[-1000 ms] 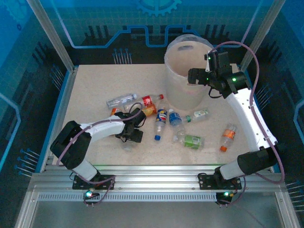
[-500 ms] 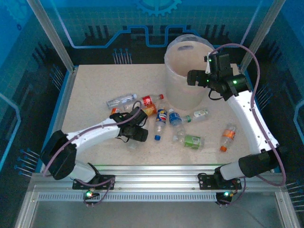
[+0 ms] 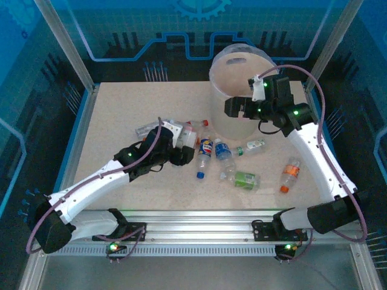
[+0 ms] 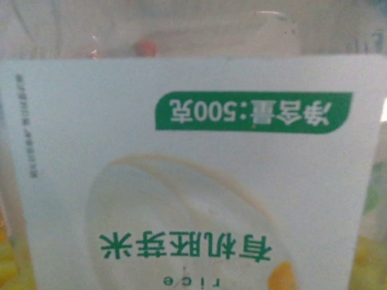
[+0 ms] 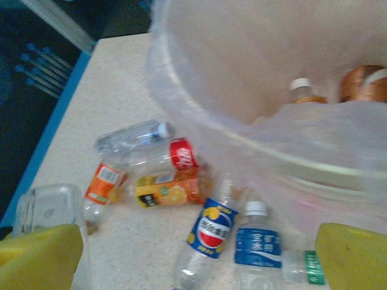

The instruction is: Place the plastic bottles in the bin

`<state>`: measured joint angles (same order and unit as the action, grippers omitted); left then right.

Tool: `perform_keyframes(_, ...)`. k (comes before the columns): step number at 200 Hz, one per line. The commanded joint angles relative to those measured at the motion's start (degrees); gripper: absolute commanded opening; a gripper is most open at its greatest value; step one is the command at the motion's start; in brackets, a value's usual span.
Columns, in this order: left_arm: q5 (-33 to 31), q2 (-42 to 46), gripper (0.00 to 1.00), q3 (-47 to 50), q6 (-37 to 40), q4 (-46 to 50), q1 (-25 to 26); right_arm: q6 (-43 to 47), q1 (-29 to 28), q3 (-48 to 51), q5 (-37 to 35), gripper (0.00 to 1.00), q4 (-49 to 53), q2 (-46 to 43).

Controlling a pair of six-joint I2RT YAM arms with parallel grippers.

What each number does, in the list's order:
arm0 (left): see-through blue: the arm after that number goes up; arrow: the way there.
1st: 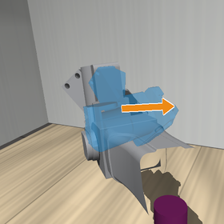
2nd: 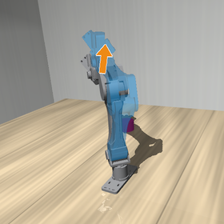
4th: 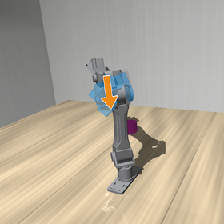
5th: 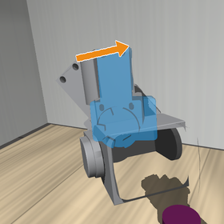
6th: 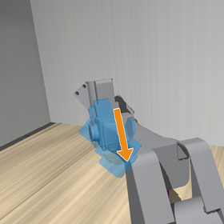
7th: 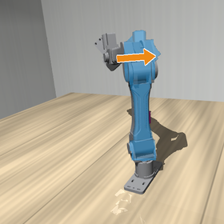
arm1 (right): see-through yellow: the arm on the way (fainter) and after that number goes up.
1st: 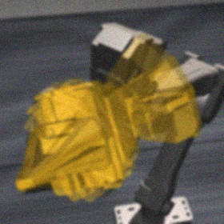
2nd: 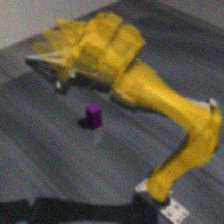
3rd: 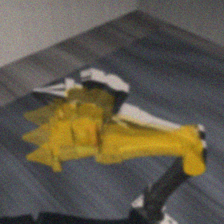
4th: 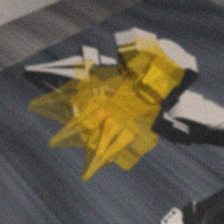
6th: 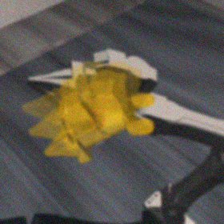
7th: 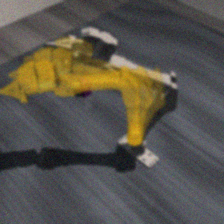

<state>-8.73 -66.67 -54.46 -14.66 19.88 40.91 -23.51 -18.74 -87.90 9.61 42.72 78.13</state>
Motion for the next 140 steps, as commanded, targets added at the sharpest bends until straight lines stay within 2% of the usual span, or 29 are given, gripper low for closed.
perform_keyframes(1, -0.67, 0.42, 0.73, -2.50, 4.19, -11.24, 0.15, -1.26, -1.96, 1.27, 7.11, 1.00, -4.97, -2.14)
perform_keyframes(83, 4.34, -6.83, 0.73, -10.69, 5.76, -19.55, -1.22, -1.78, -5.64, 2.43, 17.14, 1.00, -12.60, -1.57)
perform_keyframes(140, 7.42, -8.04, 0.73, -12.52, 4.99, -21.44, -1.90, 1.04, -7.61, 1.35, 18.96, 1.00, -14.24, -1.07)
